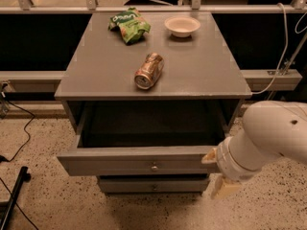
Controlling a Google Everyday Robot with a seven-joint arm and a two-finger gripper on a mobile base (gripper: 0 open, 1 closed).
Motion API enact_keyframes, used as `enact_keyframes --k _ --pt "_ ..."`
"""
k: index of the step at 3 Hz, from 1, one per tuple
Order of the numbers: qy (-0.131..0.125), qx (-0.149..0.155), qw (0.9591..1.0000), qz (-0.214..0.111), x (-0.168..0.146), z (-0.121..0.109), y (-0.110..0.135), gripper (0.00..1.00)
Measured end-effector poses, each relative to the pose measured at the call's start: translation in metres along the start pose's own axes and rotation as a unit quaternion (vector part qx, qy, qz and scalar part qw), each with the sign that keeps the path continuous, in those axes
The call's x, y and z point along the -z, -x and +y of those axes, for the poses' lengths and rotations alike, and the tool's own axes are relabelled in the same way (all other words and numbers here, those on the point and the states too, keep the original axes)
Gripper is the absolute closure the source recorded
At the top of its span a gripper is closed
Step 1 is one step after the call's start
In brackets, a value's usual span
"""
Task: Open top drawer
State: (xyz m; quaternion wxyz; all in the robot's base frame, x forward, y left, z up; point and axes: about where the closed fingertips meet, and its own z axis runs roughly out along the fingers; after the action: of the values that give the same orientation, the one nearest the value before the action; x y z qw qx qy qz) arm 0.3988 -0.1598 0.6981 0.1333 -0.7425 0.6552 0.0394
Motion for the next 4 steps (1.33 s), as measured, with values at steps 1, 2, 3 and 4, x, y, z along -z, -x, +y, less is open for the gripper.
enact_keyframes --k 1,2,3,4 --pt "-0.010 -0.006 0.9999 0.008 0.028 0.016 0.001 0.35" --pt "-0.034 0.006 0.9993 0.017 0.036 0.003 0.004 0.35" --pt "-0.054 0.019 0.9981 0.024 0.035 -0.024 0.006 0.42" --pt "-0.089 0.035 0.9951 0.028 0.011 -0.085 0.018 0.66"
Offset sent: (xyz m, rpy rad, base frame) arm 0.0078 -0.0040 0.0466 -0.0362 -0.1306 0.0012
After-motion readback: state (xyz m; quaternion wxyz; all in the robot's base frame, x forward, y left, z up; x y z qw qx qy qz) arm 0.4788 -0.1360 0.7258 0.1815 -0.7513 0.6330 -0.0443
